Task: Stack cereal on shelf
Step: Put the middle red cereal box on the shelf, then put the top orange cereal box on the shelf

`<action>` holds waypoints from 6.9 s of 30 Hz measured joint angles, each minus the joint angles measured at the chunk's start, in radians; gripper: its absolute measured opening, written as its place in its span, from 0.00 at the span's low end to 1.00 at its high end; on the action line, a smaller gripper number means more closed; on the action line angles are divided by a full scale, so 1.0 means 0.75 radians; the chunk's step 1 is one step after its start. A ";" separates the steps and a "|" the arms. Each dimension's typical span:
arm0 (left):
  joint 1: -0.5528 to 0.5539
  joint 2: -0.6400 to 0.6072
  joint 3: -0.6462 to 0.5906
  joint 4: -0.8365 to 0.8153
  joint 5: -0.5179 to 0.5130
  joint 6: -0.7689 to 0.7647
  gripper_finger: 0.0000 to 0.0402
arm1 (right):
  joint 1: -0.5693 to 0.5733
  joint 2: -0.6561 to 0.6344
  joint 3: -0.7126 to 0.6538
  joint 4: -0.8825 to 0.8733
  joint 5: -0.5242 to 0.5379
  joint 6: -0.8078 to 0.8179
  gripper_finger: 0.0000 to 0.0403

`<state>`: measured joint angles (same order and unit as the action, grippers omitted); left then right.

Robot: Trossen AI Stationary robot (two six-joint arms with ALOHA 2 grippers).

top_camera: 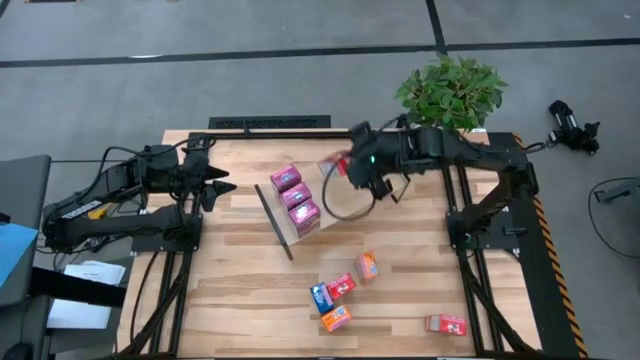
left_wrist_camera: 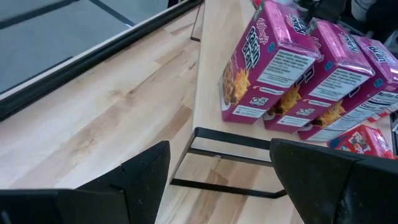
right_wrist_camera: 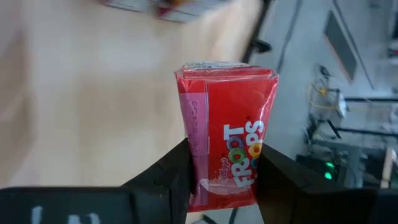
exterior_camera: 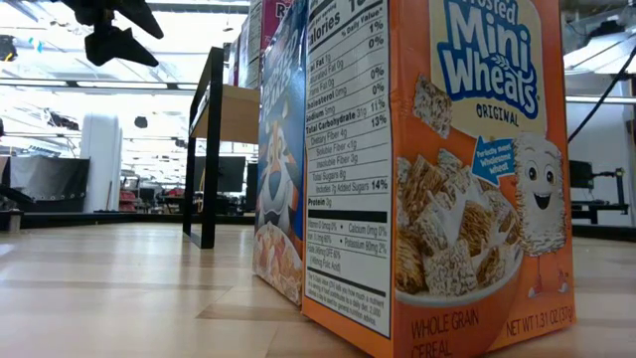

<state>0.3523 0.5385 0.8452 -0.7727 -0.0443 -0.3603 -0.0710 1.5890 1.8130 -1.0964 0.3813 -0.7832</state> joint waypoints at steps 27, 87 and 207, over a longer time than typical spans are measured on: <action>0.000 0.001 0.000 0.000 0.041 -0.059 0.67 | -0.032 0.490 0.649 -0.404 -0.268 0.133 0.44; 0.000 0.001 0.000 -0.001 -0.069 0.025 0.67 | -0.102 0.383 0.694 -0.386 -0.109 0.289 0.51; -0.001 0.007 0.000 -0.069 -0.088 0.117 0.67 | 0.663 0.179 -0.456 -0.036 -0.301 2.755 0.65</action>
<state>0.3519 0.5434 0.8454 -0.8244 -0.1104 -0.2726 0.4259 1.7233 1.4708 -1.1231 0.1554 1.2833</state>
